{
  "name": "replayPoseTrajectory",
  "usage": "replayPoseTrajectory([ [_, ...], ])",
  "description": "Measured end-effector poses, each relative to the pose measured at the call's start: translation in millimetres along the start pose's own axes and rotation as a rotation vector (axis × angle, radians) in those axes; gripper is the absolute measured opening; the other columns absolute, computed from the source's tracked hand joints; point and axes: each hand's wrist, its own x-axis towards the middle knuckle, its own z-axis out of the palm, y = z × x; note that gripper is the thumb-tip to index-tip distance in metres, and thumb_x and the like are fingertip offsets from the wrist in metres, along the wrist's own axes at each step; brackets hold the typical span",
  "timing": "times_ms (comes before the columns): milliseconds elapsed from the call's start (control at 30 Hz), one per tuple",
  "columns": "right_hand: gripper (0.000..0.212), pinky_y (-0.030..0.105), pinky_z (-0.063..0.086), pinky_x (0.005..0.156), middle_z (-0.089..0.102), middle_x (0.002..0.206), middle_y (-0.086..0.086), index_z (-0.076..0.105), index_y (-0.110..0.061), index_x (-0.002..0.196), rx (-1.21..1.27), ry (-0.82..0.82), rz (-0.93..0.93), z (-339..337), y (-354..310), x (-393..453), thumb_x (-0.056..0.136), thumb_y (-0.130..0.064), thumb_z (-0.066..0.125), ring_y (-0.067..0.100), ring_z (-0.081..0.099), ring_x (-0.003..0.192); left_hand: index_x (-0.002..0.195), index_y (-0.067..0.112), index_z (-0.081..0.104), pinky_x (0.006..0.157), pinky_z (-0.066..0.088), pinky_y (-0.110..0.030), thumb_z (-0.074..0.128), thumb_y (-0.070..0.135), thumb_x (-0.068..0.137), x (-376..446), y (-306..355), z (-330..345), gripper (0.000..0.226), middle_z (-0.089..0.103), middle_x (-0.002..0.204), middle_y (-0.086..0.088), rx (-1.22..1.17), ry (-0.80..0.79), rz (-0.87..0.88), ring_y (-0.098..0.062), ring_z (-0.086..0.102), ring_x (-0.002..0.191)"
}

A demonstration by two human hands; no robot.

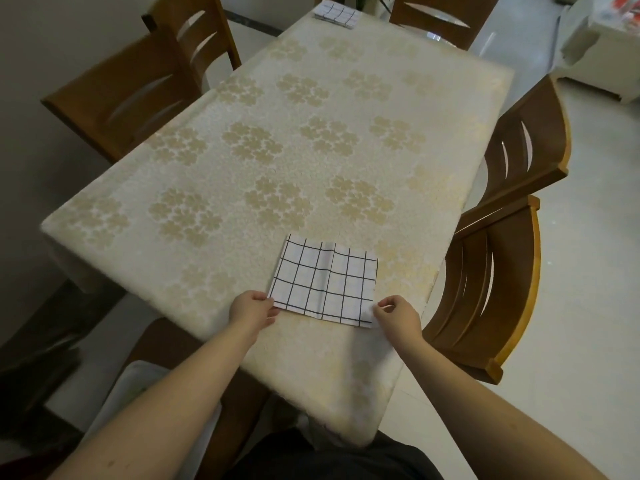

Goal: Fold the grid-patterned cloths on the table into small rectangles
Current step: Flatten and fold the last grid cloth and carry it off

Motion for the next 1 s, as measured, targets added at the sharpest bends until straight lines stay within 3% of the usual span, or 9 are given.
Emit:
replayPoseTrajectory([
  [200, 0.012, 0.023, 0.042, 0.056, 0.060, 0.083, -0.007, 0.059, -0.018, 0.102, -0.139, -0.028, -0.182, 5.6, -16.5, 15.5, 0.094, -0.027, 0.056, 0.010, 0.057, 0.069, 0.102, 0.011, 0.062, 0.064, 0.055, -0.030, 0.062, 0.025, 0.094, 3.9, 3.2, -1.9, 0.016, 0.069, 0.090, -0.008, 0.206, 0.074, 0.108, -0.018, 0.067, 0.074],
  [400, 0.023, 0.028, 0.048, 0.068, 0.064, 0.102, 0.000, 0.062, -0.015, 0.113, -0.197, -0.091, -0.301, 8.6, -33.1, 50.2, 0.092, -0.023, 0.057, 0.015, 0.060, 0.085, 0.102, 0.009, 0.063, 0.063, 0.054, -0.029, 0.061, 0.016, 0.095, 9.4, 10.9, 3.4, 0.010, 0.068, 0.091, -0.008, 0.238, 0.095, 0.091, -0.020, 0.069, 0.076],
  [533, 0.026, 0.027, 0.045, 0.057, 0.060, 0.084, -0.002, 0.063, -0.015, 0.117, -0.264, -0.119, -0.378, 4.8, -57.2, 76.1, 0.094, -0.025, 0.056, 0.014, 0.057, 0.068, 0.098, 0.012, 0.061, 0.066, 0.057, -0.034, 0.063, 0.019, 0.094, 7.0, 12.4, 8.2, 0.008, 0.067, 0.096, -0.008, 0.226, 0.143, 0.095, -0.020, 0.069, 0.073],
  [600, 0.029, 0.026, 0.042, 0.054, 0.058, 0.079, -0.002, 0.062, -0.015, 0.120, -0.267, -0.166, -0.396, 5.6, -71.9, 90.4, 0.094, -0.027, 0.057, 0.014, 0.055, 0.065, 0.104, 0.010, 0.059, 0.068, 0.060, -0.037, 0.062, 0.027, 0.094, 3.4, 13.9, 9.9, 0.020, 0.066, 0.097, -0.008, 0.165, 0.176, 0.074, -0.021, 0.070, 0.074],
  [700, 0.032, 0.026, 0.043, 0.061, 0.061, 0.087, 0.002, 0.062, -0.016, 0.120, -0.316, -0.267, -0.420, 9.8, -94.1, 110.1, 0.096, -0.036, 0.055, 0.018, 0.057, 0.071, 0.115, 0.009, 0.056, 0.063, 0.059, -0.036, 0.054, 0.037, 0.098, -3.4, 15.7, 10.7, 0.033, 0.066, 0.101, -0.010, -0.016, 0.129, -0.057, -0.023, 0.073, 0.079],
  [800, 0.035, 0.025, 0.039, 0.056, 0.064, 0.094, 0.007, 0.060, -0.015, 0.123, -0.373, -0.357, -0.428, 16.6, -112.5, 125.7, 0.099, -0.038, 0.048, 0.014, 0.054, 0.064, 0.124, 0.007, 0.055, 0.067, 0.059, -0.038, 0.051, 0.037, 0.100, -10.2, 13.3, 9.8, 0.039, 0.067, 0.104, -0.016, -0.156, 0.079, -0.153, -0.025, 0.072, 0.085],
  [1000, 0.038, 0.027, 0.043, 0.063, 0.063, 0.101, 0.008, 0.062, -0.010, 0.117, -0.538, -0.497, -0.430, 24.9, -134.3, 139.0, 0.097, -0.041, 0.051, 0.019, 0.056, 0.069, 0.112, 0.008, 0.058, 0.078, 0.056, -0.032, 0.053, 0.041, 0.097, -24.3, 7.8, 9.9, 0.037, 0.069, 0.105, -0.010, -0.392, -0.047, -0.249, -0.020, 0.070, 0.095],
])
